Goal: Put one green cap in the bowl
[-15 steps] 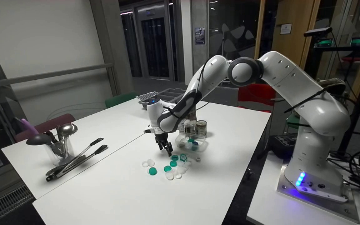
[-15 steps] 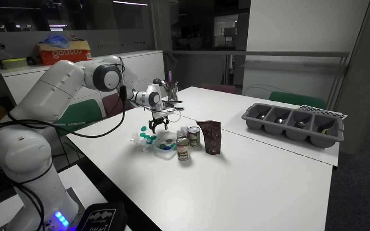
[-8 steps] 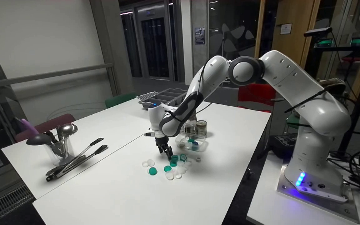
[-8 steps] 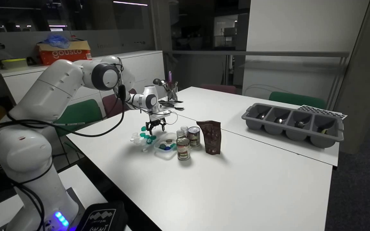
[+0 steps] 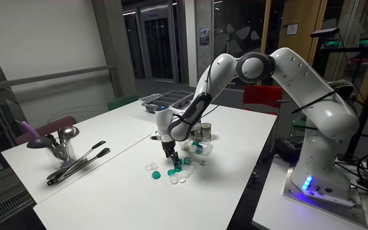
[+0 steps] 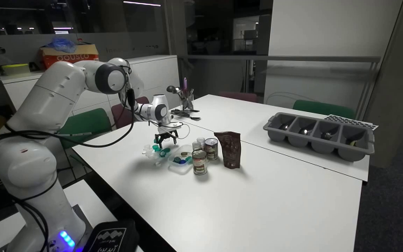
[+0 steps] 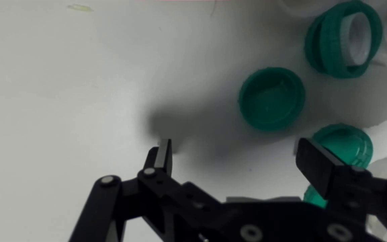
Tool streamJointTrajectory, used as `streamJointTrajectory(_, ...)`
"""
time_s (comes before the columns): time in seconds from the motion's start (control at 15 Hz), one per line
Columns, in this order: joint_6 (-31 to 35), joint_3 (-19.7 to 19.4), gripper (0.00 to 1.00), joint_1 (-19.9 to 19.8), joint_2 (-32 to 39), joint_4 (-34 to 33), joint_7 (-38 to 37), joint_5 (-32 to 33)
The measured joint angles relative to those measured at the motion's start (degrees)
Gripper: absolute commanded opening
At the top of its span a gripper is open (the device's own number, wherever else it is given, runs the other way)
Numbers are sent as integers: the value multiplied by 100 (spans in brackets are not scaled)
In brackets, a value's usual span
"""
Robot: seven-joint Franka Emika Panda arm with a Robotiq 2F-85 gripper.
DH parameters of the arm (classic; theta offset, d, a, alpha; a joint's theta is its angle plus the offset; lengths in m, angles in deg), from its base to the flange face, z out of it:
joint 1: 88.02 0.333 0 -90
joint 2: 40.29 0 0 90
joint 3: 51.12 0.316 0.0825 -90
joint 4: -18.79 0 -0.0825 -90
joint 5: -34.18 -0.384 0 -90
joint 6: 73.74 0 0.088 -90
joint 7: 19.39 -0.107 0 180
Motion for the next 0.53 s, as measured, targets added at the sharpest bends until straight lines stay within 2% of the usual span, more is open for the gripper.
streamJointTrajectory(0.53, 56, 1, 100, 1, -750, 705, -536, 2)
